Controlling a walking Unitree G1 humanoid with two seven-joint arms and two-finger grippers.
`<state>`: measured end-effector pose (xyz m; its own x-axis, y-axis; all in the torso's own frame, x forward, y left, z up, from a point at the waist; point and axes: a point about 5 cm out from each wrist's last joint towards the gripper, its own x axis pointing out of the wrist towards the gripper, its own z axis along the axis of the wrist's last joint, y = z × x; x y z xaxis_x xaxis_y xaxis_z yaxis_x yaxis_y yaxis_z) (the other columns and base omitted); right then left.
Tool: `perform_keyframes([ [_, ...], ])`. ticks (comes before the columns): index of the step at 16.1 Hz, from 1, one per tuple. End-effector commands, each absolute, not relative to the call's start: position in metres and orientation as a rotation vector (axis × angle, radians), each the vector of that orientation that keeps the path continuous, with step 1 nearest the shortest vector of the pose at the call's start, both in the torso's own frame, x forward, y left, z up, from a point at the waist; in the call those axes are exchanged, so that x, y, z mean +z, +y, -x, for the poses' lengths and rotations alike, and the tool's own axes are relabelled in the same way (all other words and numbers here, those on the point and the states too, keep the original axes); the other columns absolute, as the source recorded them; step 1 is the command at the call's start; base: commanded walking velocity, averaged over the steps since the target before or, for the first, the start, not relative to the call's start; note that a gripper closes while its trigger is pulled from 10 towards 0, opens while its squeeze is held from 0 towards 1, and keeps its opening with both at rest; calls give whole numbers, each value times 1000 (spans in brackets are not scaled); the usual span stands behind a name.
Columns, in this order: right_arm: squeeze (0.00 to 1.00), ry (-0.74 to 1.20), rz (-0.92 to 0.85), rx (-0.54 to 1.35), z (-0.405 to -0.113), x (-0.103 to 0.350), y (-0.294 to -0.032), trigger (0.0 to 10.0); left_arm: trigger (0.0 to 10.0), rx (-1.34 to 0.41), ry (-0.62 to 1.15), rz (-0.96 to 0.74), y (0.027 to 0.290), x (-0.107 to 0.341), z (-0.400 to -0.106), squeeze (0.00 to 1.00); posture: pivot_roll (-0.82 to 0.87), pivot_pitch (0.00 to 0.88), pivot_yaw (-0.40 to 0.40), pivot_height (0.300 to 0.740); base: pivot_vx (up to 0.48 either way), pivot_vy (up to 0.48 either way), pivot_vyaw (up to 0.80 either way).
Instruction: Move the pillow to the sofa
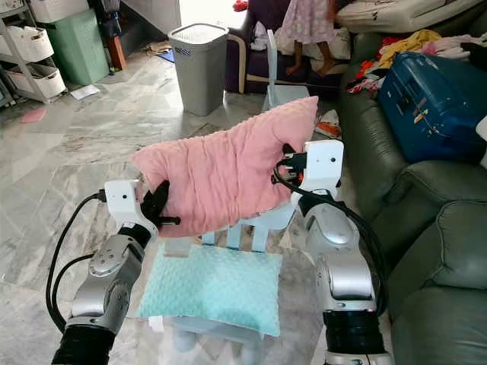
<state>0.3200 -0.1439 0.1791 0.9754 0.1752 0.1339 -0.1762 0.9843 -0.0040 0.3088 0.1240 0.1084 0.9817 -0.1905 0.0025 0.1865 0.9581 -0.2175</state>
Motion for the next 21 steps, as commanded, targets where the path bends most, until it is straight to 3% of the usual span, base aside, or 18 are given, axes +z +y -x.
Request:
perform_keyframes([
  [1, 0, -175, -9, 185, -319, 189, -141, 10000, 10000, -219, 2, 215, 120, 114, -312, 0, -176, 0, -16, 740, -315, 0, 0],
  [21, 0, -174, -11, 178, -318, 189, -142, 10000, 10000, -224, 13, 223, 117, 113, -312, 0, -184, 0, -12, 740, -313, 0, 0],
])
